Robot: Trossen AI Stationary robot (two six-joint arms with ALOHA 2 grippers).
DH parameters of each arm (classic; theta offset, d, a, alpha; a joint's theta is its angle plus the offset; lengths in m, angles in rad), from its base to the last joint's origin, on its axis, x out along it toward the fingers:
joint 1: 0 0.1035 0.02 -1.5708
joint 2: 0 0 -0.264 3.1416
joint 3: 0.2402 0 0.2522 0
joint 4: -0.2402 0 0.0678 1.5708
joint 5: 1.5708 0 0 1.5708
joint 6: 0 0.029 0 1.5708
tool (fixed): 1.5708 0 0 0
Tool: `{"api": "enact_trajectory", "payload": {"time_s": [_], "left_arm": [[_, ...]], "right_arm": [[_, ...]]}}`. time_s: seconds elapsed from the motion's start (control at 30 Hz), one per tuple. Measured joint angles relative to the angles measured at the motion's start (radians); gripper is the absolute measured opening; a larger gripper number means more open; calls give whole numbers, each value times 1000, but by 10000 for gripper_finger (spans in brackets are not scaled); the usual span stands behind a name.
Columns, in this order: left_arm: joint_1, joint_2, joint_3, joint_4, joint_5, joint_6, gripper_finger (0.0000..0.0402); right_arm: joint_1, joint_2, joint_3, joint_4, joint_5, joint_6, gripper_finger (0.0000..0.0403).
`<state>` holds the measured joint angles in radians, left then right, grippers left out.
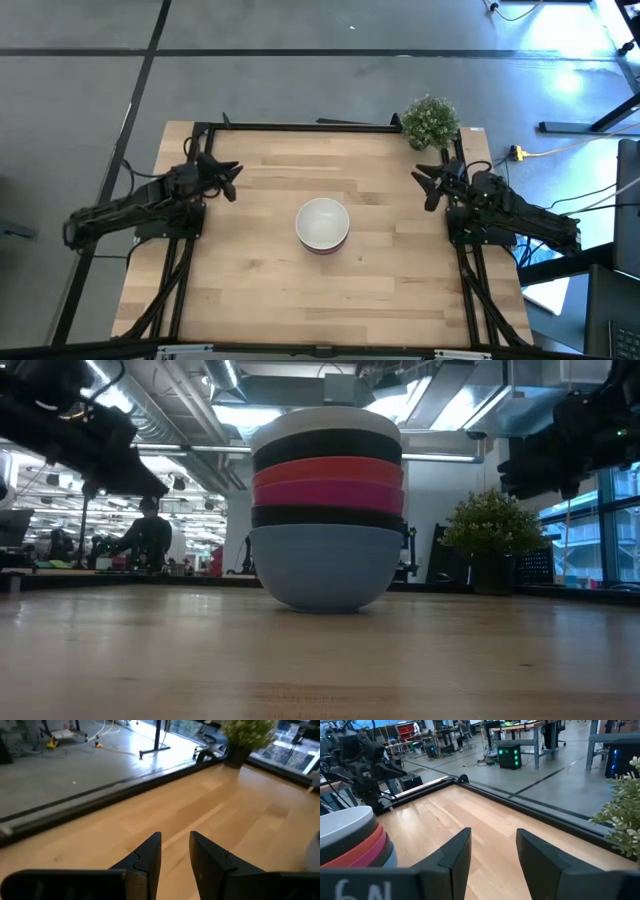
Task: Nest bowls inside each other
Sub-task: Return to Home Position
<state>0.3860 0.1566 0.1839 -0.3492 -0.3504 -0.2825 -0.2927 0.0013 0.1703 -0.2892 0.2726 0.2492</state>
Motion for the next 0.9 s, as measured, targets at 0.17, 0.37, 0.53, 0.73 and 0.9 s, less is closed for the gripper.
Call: {"api": "enact_trajectory", "payload": {"time_s": [0.17,0.37,0.53,0.73,0.9], "left_arm": [[15,-23,-44,0,2,-12,95],[15,-22,-48,-2,4,0,95],[15,-23,-55,-22,4,-1,95],[15,-24,-75,4,6,-10,95],[16,-33,-75,4,4,-3,95]], "right_arm": [[0,0,0,-14,7,3,158],[0,0,0,-65,48,5,158],[0,0,0,-88,48,17,158],[0,0,0,-84,54,8,158],[0,0,0,-41,60,7,158]]}}
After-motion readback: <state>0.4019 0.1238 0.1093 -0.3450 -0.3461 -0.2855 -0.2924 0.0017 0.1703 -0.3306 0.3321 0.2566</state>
